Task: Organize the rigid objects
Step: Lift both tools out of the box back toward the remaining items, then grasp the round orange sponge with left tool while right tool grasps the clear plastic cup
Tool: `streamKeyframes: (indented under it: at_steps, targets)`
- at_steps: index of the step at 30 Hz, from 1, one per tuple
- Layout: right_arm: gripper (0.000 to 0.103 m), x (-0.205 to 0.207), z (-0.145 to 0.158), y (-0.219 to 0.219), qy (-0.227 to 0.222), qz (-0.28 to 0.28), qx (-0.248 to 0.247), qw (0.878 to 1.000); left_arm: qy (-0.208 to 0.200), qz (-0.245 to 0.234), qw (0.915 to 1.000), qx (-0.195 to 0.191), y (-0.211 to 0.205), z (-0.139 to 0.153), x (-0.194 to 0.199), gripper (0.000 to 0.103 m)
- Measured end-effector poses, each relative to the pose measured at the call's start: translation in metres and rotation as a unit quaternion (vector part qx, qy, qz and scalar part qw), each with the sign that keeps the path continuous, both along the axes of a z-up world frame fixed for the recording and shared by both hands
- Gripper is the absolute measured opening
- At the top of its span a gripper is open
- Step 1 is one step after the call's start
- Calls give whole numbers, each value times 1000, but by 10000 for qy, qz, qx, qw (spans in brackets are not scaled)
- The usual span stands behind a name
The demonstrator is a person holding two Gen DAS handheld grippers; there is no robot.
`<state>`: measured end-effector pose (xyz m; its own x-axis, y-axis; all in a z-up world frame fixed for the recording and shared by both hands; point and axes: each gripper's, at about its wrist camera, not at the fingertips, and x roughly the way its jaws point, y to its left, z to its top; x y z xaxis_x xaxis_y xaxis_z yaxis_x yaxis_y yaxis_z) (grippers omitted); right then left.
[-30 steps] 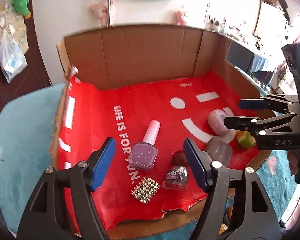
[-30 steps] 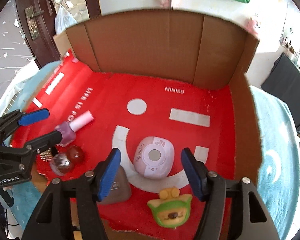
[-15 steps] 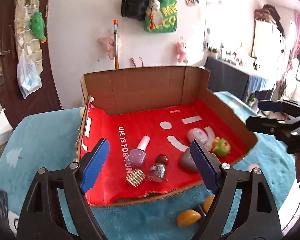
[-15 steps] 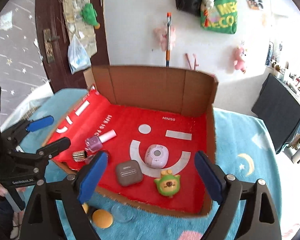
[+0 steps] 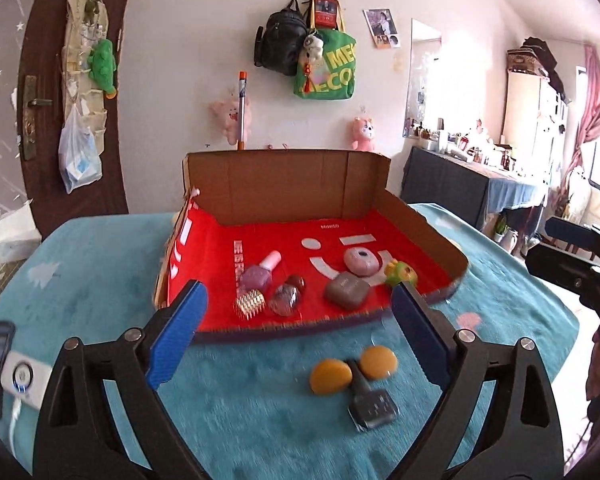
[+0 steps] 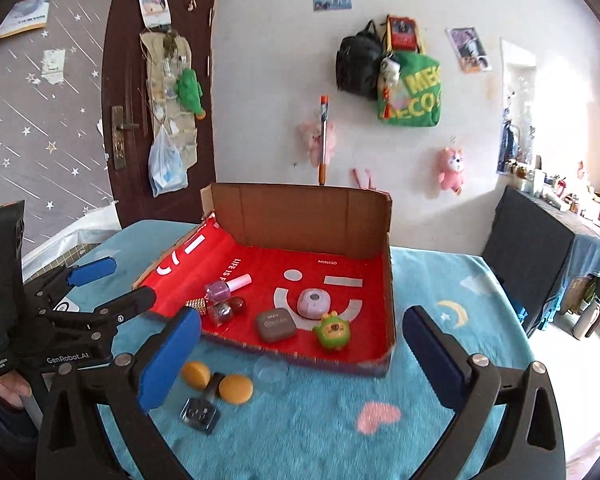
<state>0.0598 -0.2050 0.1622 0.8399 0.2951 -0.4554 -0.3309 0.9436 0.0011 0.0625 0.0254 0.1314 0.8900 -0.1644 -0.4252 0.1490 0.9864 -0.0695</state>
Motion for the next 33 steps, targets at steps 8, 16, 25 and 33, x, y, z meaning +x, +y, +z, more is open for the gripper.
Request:
streamKeyframes:
  at_steps: [8,16,25,33]
  targets:
    - [103,-29,-47,-8,-5,-352,14,9994,176,74,9998,-35,-8,-35,-23,94]
    - [103,-37,-91,-10,178,-525,67,9984,330,118,9994,-35,-12,-67,-36,94]
    - [103,-31,-129,-13,487,-665,163,9965,591,140,9982,-17,-14,-92,-38,94]
    - [103,-25,-141,-16,746,-707,261,9944,744,172,9971,-28,-13,-100,-30,94]
